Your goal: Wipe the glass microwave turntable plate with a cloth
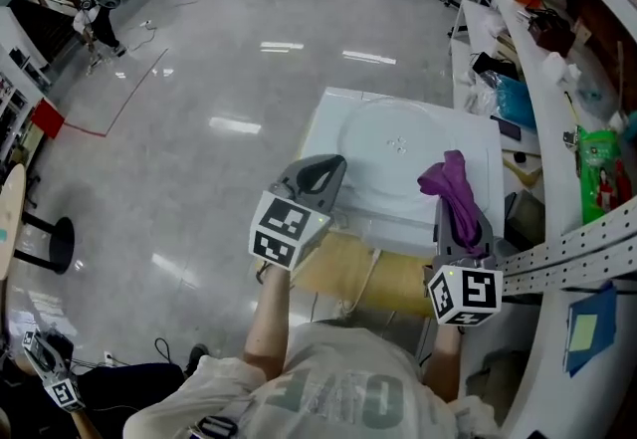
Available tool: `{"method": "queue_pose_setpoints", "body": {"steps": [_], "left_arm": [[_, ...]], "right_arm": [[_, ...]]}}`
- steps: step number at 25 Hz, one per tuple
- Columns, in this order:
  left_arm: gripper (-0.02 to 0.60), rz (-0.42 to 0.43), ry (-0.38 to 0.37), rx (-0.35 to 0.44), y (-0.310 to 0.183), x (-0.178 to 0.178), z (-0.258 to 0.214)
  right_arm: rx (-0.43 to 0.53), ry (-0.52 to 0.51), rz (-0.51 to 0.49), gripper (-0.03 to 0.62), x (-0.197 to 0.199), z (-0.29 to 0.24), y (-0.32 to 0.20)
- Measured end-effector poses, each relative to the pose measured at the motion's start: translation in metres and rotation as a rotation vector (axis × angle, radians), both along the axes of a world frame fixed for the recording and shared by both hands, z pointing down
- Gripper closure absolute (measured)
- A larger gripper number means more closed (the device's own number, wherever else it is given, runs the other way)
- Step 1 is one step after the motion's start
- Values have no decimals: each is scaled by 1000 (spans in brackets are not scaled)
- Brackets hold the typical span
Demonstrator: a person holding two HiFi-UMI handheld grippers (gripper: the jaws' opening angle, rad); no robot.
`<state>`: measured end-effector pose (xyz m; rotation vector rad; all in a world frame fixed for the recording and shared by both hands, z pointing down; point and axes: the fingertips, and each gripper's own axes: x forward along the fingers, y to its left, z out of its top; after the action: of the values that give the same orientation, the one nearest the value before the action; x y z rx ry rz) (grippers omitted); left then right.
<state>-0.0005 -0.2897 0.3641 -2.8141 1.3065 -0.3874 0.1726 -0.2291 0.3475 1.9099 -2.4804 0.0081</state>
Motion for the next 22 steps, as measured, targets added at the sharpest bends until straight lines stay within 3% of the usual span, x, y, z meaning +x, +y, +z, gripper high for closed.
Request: {"method": "queue_pose_setpoints", "body": {"steps": [6,15,22], "left_arm": [[581,31,-66,-138,-21,4,21],[581,123,-268,-290,-33,17,61],[581,169,-265,-363,-29,23,71]], "right_arm": [[-8,23,-3,537,-5,0,-20],[-13,49,10,537,-2,0,-40],[-25,62,5,537,-6,5,-44]]}}
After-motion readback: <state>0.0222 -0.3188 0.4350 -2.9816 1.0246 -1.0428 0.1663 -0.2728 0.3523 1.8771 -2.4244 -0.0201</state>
